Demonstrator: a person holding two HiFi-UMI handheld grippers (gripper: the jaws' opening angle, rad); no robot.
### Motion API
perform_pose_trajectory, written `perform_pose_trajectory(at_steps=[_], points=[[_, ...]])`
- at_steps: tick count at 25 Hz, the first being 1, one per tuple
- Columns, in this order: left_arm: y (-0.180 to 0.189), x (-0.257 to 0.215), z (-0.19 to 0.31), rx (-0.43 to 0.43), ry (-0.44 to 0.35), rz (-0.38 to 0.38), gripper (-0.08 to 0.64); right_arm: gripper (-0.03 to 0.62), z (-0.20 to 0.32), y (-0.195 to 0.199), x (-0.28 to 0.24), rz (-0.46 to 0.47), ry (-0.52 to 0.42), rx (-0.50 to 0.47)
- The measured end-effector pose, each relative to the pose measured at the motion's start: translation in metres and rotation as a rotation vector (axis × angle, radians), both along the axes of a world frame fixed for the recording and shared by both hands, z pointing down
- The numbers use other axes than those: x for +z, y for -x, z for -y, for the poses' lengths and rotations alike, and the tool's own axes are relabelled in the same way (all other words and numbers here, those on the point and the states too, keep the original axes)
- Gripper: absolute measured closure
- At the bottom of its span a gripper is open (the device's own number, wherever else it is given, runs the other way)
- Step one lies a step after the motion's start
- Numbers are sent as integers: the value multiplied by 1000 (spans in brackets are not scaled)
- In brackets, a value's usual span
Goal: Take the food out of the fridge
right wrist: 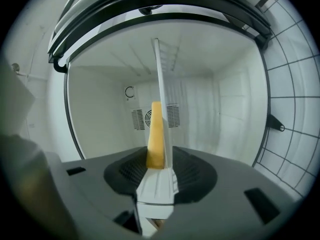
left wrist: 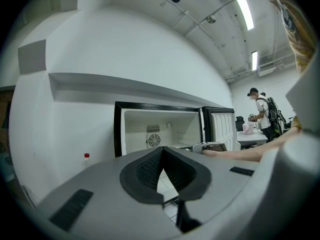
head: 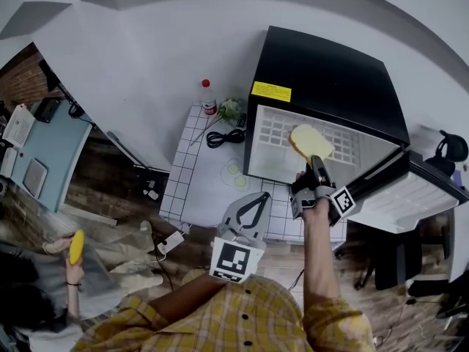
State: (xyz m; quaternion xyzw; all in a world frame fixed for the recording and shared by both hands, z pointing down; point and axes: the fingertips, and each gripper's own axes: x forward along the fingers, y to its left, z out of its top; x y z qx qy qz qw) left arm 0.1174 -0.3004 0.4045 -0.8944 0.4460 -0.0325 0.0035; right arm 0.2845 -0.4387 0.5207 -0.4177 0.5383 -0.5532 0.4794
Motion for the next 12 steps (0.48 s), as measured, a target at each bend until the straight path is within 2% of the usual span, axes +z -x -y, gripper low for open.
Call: perform_pose_trajectory(at_steps=[3, 4, 7, 9, 12], points=[[0, 0, -2, 5, 0, 3, 552, 461, 3, -1, -3, 42, -19, 5], [0, -1, -2, 7, -1, 5, 552, 485, 3, -1, -4, 41, -22, 4], [1, -2, -4, 10, -5, 16, 552, 499, -1, -1, -8, 22, -31, 6], [2, -1, -5, 8, -2, 16, 552, 502, -8, -2, -13, -8, -47, 7], [4, -1, -5, 8, 1, 9, 552, 502, -24, -1, -27, -116, -89, 3]])
